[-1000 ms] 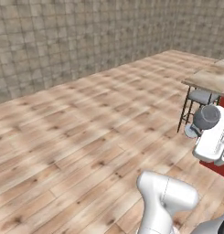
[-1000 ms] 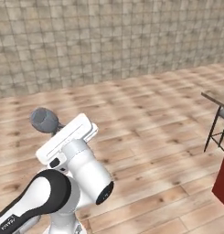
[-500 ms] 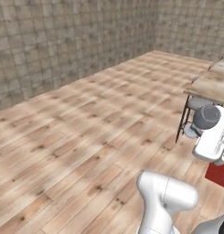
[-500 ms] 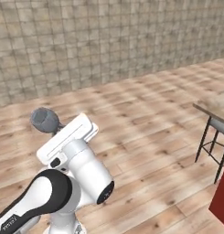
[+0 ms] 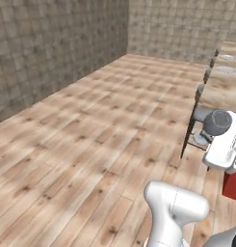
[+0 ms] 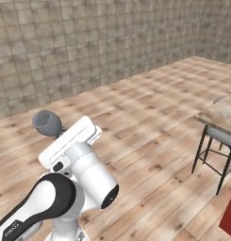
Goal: Retrieve the wine glasses from the counter and place one next to each plate.
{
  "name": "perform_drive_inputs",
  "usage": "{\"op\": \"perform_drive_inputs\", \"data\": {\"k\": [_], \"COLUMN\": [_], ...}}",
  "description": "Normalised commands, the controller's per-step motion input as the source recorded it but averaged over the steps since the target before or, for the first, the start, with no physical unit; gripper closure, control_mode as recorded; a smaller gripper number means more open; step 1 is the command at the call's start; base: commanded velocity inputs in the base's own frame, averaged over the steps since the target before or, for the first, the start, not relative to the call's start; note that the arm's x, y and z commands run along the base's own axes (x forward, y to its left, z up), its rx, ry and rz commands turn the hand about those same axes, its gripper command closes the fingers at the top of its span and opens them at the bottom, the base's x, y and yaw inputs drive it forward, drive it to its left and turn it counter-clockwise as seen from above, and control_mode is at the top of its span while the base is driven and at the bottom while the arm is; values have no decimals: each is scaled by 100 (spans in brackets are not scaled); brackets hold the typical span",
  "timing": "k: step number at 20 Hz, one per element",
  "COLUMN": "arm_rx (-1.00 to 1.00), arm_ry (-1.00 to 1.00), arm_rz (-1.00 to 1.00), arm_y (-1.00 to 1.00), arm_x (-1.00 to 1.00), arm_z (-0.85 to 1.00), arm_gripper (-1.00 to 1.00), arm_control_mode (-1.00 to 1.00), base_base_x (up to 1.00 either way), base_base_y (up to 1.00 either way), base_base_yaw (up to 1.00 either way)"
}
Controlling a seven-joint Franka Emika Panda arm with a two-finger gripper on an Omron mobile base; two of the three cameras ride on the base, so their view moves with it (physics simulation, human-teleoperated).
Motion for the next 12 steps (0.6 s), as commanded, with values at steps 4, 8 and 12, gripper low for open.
{"op": "perform_drive_inputs", "data": {"k": [4,8,12], "arm_rx": [0,0,0], "arm_ry": [0,0,0], "arm_rz": [0,0,0], "arm_y": [0,0,0], "arm_x": [0,0,0], "arm_z": [0,0,0], "arm_gripper": [100,100,100], "arm_control_mode": [100,100,100], "base_base_x": [100,100,100], "base_base_y": [87,93,93], "base_base_yaw": [-51,-44,-42]}}
